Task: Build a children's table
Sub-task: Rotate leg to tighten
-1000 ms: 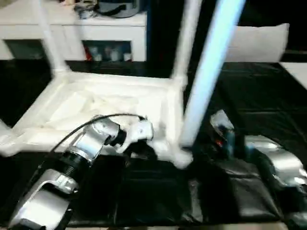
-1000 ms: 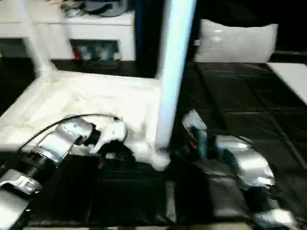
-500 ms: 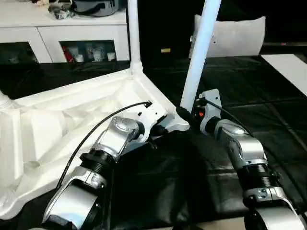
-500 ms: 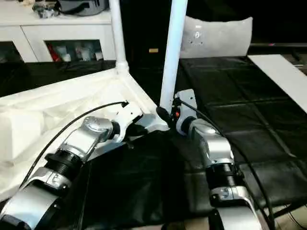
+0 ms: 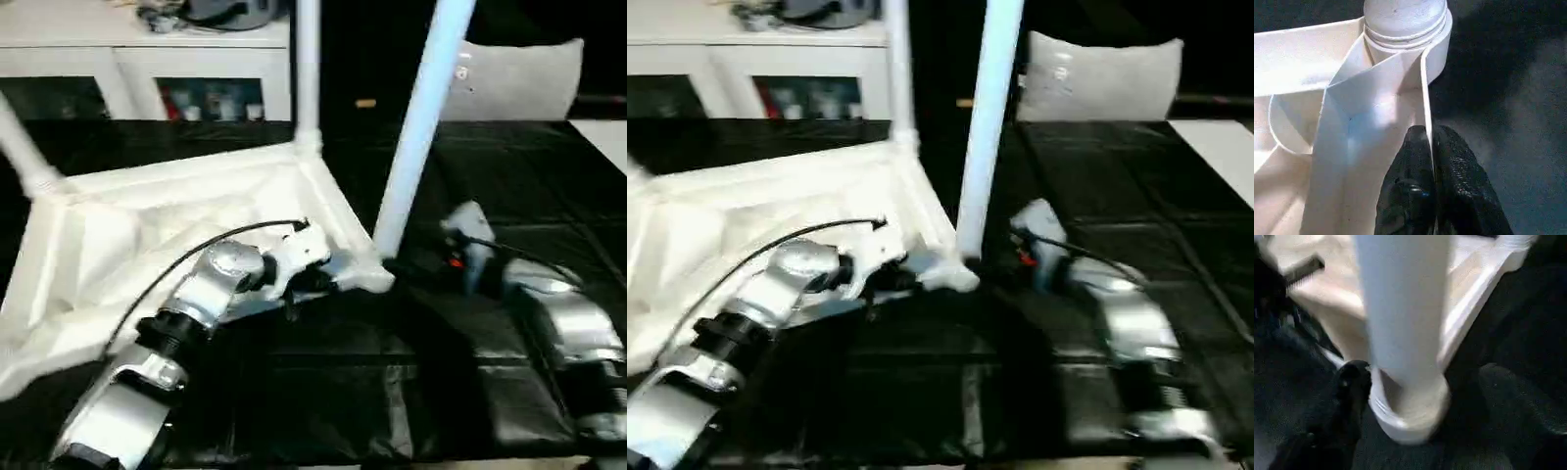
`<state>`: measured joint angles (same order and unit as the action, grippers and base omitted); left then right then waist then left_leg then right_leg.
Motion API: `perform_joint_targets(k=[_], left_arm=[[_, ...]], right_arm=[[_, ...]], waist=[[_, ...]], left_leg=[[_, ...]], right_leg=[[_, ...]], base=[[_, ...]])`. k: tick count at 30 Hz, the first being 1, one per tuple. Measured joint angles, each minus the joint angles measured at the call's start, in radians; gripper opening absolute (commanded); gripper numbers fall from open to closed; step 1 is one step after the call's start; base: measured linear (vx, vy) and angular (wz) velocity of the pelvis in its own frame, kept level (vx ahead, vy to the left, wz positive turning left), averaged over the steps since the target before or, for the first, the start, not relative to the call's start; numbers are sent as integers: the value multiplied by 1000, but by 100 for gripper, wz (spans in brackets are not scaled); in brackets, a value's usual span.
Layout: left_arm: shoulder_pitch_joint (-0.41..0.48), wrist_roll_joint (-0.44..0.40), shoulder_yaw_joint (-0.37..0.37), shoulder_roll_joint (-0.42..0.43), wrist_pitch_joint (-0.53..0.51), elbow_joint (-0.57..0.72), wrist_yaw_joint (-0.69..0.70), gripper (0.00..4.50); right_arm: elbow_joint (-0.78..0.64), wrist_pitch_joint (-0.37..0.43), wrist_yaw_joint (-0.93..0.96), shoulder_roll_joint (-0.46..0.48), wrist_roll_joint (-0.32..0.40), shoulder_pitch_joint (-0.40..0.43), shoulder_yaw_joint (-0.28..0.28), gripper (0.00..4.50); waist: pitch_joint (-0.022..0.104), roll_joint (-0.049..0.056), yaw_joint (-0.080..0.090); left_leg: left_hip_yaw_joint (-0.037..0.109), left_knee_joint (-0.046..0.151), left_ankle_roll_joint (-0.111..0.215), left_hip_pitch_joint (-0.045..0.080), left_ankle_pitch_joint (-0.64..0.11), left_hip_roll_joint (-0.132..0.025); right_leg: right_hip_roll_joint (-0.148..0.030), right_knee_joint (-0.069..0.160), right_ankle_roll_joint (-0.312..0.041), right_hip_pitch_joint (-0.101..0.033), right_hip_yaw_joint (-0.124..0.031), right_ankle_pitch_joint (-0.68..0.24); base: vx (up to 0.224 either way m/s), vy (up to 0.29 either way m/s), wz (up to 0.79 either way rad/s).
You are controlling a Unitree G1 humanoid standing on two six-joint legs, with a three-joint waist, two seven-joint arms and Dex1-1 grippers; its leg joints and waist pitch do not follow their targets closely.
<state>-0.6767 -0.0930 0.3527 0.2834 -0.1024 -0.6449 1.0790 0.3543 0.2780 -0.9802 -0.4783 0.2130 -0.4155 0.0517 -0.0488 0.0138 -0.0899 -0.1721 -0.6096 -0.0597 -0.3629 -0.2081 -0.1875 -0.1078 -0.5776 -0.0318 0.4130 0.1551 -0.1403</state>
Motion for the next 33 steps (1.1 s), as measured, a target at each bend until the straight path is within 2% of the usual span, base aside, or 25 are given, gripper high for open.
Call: perform_joint_targets(k=[3,12,17,24,29,33], left_arm=[[-1,0,24,37,64,-6,73,0],[-1,9,79,102,187,6,261,0],[-1,9,100,99,218,18,300,0],[-2,10,104,93,223,20,310,0],[-2,12,102,91,223,20,312,0],[-1,19,82,71,122,26,285,0]], right_arm=[[-28,3,-132,-48,30,26,18,390],[-49,6,-323,-95,71,29,76,302],[-73,17,-381,-92,79,29,105,258],[-69,20,-402,-86,85,29,116,200],[-75,41,-401,-86,92,32,114,196],[-121,116,-330,-51,118,73,71,195]], waist=[[0,0,-9],[0,0,-30],[0,-1,-37],[0,-1,-35],[0,-1,-35],[0,-1,-37]], left_leg=[[0,0,0,1,0,0],[0,0,0,4,0,0],[-1,0,0,6,0,0],[-1,0,0,6,0,0],[-1,0,0,6,0,0],[-1,0,0,8,0,0]], right_leg=[[0,0,0,-2,-1,0],[0,0,1,-5,-1,-1],[0,0,1,-7,-2,-1],[0,0,2,-7,-2,-1],[0,0,3,-7,-2,-2],[0,0,3,-9,-3,-2]], base=[[0,0,0],[0,0,0],[0,0,0],[0,0,0],[0,0,0],[0,0,0]])
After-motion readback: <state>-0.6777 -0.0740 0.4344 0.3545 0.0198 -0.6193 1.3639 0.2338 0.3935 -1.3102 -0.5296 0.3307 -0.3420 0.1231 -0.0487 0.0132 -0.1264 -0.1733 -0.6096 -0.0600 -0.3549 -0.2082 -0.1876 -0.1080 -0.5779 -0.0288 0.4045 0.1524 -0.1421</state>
